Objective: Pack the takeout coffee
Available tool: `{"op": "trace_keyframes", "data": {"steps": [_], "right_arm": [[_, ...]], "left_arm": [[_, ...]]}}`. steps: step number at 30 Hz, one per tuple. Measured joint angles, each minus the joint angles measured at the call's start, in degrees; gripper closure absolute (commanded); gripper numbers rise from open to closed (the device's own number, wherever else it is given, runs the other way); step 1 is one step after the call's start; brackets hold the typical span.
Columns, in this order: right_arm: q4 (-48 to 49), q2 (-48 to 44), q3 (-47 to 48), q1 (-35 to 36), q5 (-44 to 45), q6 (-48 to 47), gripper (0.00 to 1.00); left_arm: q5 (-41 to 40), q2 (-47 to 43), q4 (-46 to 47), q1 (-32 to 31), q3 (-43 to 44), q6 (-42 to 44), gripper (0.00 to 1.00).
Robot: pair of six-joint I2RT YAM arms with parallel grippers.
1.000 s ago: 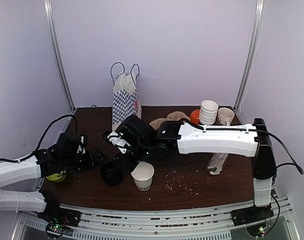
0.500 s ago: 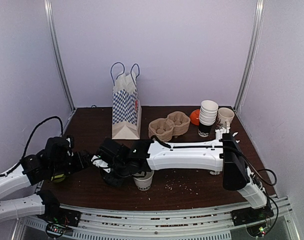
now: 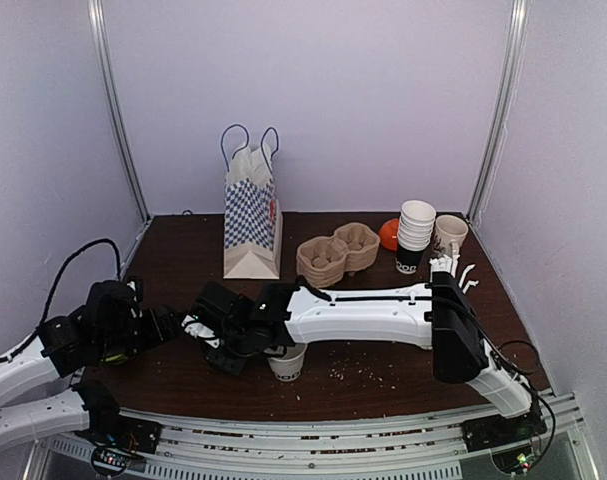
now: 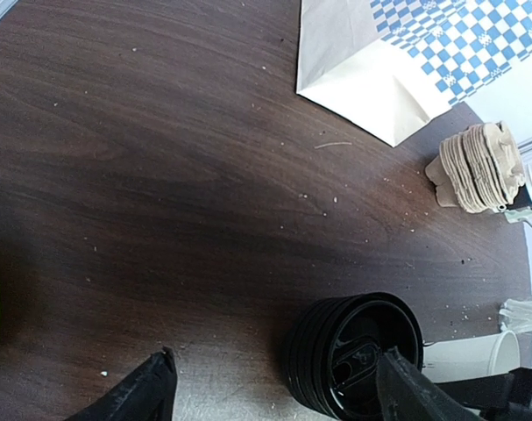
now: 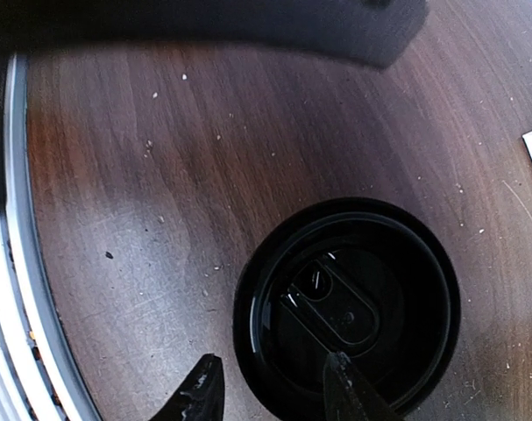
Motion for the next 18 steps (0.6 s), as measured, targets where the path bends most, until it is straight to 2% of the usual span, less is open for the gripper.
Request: {"op": "trace_keyframes", "data": {"steps": [8,14,18], "right_arm": [[0.1,1.5,0.0,0.0,0.9,0.2,0.76],[1.3,1.5,0.0,-0.2,0.7,0.6,0.84],[2.3,1.4,-0.2,-0.4,-0.1,1.3,0.97]], "left_arm": [[-0.7,-5.8,-2.0,0.0,-1.4,-2.1,0.20],[-1.0,-6.7,-2.4,0.0,-1.6,-2.9,0.20],[-0.7,-6.5,-2.1,0.0,-2.2,-3.0,0.20]]}}
